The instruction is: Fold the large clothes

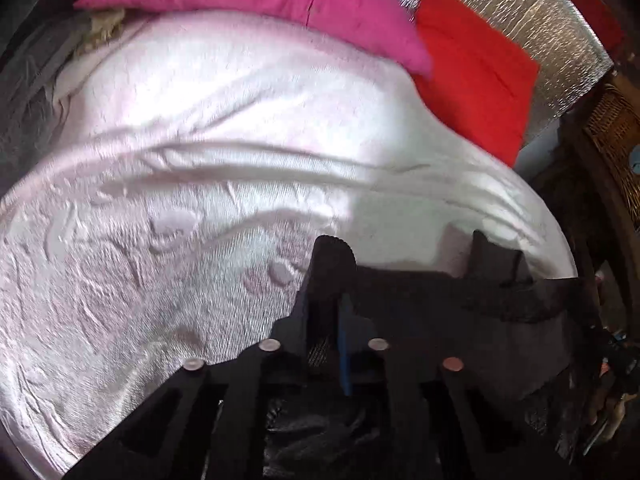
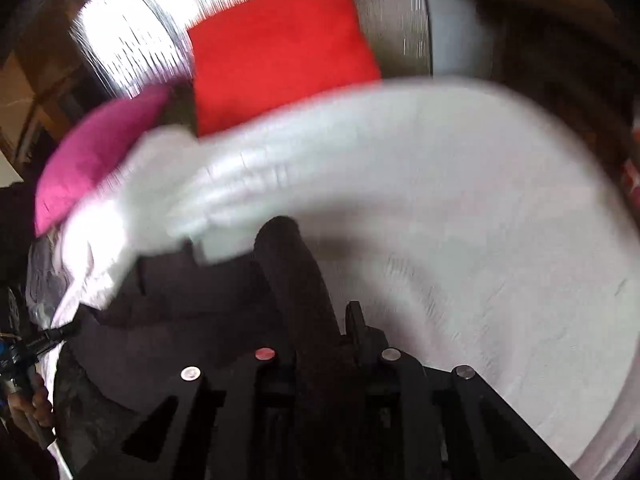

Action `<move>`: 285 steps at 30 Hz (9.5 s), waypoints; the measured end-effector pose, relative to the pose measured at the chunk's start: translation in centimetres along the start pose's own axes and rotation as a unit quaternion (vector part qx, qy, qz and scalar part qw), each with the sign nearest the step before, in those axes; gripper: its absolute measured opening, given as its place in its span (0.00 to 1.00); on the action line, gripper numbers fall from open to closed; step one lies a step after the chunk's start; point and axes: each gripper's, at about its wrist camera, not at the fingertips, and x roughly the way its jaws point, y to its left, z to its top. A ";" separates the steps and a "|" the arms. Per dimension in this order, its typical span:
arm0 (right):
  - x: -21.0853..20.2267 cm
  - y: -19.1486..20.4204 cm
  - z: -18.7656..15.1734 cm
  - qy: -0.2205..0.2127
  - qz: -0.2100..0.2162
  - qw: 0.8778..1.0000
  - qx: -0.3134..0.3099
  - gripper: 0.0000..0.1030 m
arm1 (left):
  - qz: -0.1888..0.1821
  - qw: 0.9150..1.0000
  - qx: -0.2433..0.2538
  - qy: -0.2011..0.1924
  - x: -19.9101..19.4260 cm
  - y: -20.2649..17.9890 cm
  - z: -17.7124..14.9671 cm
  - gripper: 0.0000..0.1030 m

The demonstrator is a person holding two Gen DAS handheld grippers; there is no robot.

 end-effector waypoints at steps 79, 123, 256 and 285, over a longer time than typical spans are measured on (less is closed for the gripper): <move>-8.4 -2.7 -8.4 0.010 -0.020 0.995 0.100 0.38 | 0.153 0.982 0.041 -0.100 -10.6 -0.2 -15.6 0.94; -15.7 6.2 -18.8 -0.102 0.070 0.990 -0.062 0.62 | 0.147 0.955 0.189 -0.176 -11.6 -10.9 -22.9 0.94; -11.6 -13.3 -13.2 -0.023 0.094 0.983 0.155 0.67 | 0.076 0.993 0.077 -0.052 -8.7 0.7 -14.4 0.94; -6.4 -14.2 -12.9 0.047 0.141 0.973 0.176 0.77 | 0.131 0.980 0.137 -0.053 -6.6 -1.4 -14.6 0.94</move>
